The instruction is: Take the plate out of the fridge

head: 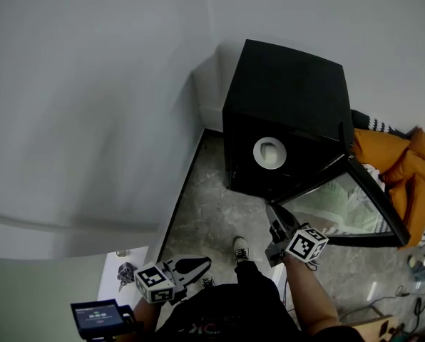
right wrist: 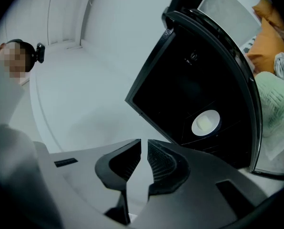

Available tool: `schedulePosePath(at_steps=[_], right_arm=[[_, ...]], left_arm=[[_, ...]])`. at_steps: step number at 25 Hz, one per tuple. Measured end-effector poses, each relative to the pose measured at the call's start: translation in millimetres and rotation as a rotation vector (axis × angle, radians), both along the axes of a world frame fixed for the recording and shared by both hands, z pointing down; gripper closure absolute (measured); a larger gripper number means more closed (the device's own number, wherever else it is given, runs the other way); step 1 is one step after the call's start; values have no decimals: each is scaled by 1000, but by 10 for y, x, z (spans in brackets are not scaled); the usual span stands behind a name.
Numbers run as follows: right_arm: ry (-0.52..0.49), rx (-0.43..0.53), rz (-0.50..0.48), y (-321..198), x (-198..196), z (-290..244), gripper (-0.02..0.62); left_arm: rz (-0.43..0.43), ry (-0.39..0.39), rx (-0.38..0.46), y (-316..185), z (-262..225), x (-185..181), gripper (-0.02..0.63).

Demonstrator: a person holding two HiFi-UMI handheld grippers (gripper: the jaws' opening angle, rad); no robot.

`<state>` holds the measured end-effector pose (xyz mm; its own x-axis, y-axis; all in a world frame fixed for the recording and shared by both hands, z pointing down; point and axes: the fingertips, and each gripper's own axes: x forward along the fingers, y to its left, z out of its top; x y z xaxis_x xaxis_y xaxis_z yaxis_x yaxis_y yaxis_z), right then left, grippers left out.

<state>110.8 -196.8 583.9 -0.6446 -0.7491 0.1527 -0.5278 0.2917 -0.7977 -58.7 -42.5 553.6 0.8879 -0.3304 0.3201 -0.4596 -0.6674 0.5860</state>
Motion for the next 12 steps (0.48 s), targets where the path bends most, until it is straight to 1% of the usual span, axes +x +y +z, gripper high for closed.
schedulePosePath(at_steps=[2,6,9,10,11,12], right_arm=[[-19,-37,35,-131,84,88,549],[-41,-102,139,-450,380,352,546],[-88,-193,229,-670,605,687,535],[-100,-219,259,-742,672,799,488],[-112,-244,286,-807,727,902,465],[-126,-267,311,-863,774,992,465]], left_arm=[[-16,-2,-9,-40,-4,10,601],[-48,10,-21,-136,17,100,601],[-68,9,-34,-179,40,128,601],[-74,3,-46,-179,70,122,601],[-79,-6,-57,-175,102,111,601],[-81,-13,-62,-176,114,107,601]])
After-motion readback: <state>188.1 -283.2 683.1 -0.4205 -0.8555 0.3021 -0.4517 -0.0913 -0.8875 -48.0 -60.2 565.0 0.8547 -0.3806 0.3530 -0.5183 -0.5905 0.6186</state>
